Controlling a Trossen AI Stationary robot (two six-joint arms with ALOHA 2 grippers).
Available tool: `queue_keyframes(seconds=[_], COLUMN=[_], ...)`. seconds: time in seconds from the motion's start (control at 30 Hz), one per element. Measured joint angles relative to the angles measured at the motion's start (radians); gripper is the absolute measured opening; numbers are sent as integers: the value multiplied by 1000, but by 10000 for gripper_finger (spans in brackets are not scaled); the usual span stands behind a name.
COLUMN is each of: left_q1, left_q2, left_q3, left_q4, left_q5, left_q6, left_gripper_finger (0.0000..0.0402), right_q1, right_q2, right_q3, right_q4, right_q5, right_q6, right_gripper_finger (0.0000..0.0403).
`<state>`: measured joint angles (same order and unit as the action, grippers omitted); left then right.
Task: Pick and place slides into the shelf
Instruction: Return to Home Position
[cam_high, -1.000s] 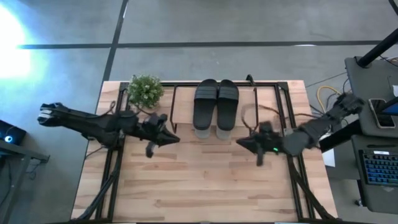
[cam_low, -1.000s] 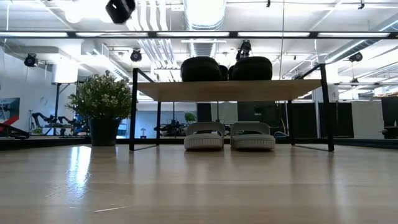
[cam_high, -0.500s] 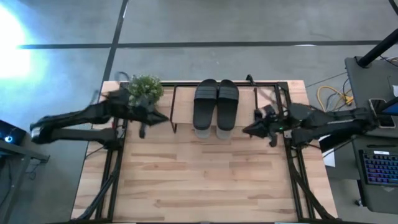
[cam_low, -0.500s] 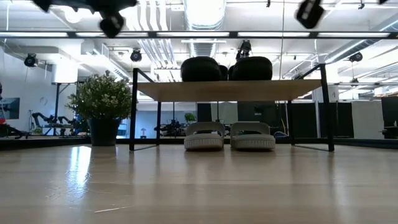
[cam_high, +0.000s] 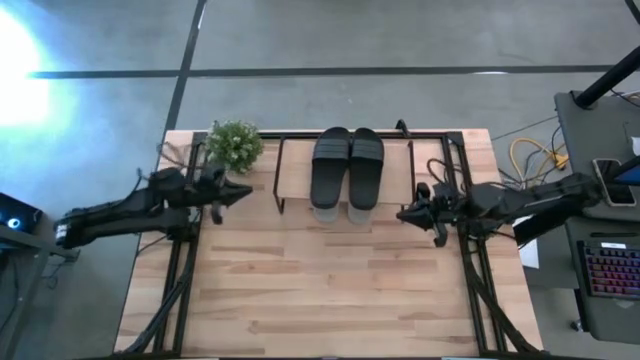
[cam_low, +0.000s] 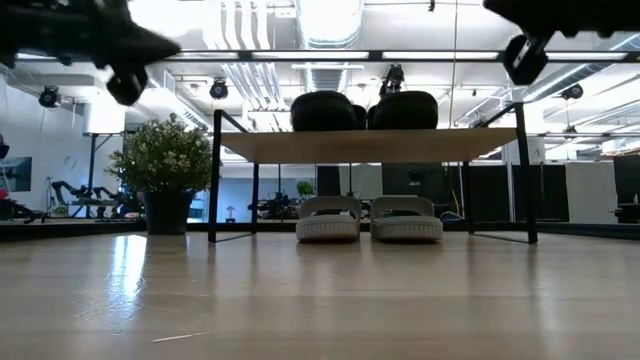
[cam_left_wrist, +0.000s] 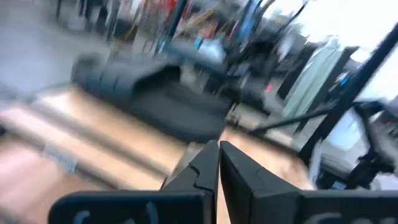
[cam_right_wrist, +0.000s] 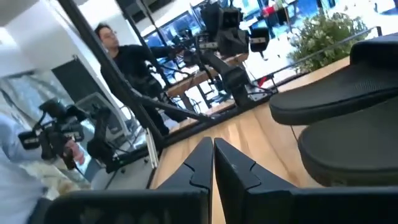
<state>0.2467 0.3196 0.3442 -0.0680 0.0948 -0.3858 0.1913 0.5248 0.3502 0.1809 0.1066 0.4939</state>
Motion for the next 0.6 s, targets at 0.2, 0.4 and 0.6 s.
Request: queue_keyframes(seconds=[0.2,0.4,0.6], left_q1=[0,0,0], left_q2=[-160,-299,-275], left_q3=[-53,-89,-134], left_q4=[-205,-330,-311], left_q5=[-28,-85,-77], left_q6=[-14,-51,-77], left_gripper_finger=[0,0,0], right_q1=[5,5,5], right_q2=[-79,-212,-360], right_q3=[-139,-268,-341], right_q4=[122,210,196], right_q5=[-2,-2,-1], right_q6=[-50,-94,-154], right_gripper_finger=[9,9,9])
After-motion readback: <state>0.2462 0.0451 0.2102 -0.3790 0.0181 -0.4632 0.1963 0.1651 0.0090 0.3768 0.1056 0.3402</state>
